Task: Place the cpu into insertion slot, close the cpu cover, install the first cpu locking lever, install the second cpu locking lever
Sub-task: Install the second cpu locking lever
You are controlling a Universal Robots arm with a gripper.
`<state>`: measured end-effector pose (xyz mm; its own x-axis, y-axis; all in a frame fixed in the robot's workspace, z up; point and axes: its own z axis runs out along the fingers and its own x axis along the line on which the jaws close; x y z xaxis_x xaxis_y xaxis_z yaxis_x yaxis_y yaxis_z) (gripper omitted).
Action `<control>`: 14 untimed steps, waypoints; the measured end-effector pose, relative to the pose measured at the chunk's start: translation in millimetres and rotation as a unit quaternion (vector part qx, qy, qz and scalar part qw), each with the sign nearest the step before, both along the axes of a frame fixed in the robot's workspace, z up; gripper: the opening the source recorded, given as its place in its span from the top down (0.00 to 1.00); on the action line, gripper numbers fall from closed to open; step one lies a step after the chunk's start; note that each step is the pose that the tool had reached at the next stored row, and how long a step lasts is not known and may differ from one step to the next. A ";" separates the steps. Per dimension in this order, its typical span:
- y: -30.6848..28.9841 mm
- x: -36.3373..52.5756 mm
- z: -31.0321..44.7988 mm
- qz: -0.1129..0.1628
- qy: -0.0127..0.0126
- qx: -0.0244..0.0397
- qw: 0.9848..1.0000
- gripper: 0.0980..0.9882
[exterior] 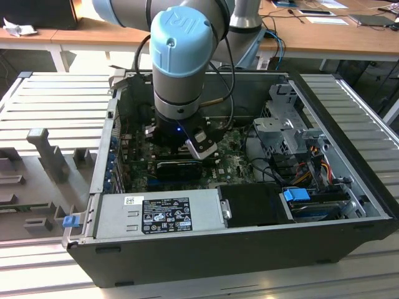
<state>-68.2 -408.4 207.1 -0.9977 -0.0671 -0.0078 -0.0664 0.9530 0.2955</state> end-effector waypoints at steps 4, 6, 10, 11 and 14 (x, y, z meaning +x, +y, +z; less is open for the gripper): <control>-0.2 -3.4 -6.6 0.001 0.000 0.017 1.000 0.99; -0.2 -4.1 -8.1 0.001 0.000 0.022 1.000 0.99; -0.2 -6.1 -13.7 0.001 0.000 0.036 0.999 0.99; -0.2 -6.5 -14.8 0.001 0.000 0.037 0.999 0.99; -0.2 -6.5 -11.1 0.001 0.000 0.037 0.999 0.99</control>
<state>-74.7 -408.6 196.0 -0.9976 -0.0678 -0.0133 -0.0680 0.9287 0.3644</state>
